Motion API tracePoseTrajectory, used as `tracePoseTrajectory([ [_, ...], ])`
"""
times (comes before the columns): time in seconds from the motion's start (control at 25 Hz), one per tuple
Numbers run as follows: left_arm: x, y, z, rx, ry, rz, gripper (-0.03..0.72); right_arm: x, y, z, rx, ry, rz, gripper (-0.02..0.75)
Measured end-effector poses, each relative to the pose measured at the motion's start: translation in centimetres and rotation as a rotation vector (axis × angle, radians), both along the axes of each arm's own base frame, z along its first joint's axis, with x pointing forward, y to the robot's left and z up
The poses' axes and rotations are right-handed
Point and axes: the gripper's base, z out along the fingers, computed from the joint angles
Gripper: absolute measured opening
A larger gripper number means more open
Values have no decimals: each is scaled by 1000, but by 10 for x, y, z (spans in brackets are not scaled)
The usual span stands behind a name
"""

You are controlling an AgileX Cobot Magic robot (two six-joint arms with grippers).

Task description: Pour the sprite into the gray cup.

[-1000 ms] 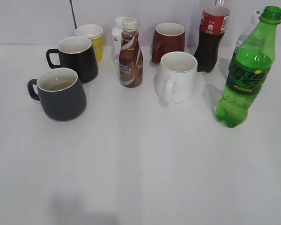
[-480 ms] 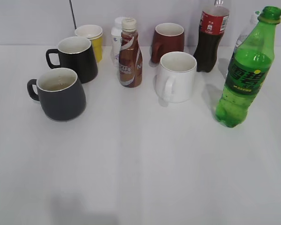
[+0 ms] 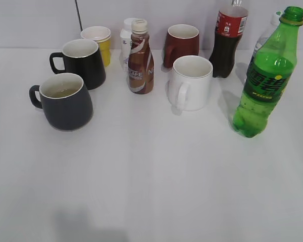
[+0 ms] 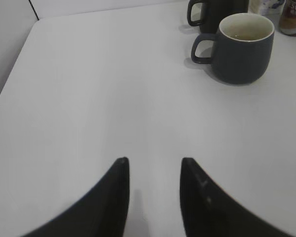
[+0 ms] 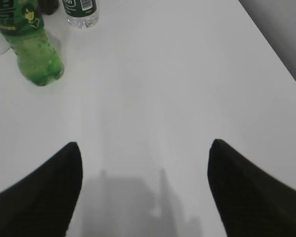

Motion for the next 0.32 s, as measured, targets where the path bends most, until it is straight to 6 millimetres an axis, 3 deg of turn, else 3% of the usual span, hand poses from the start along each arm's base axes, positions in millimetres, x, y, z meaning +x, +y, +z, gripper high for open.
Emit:
tracePoseTrajectory([
  [0.32, 0, 0, 0, 0, 0, 0, 242, 0, 0, 0, 0, 0, 0, 591],
])
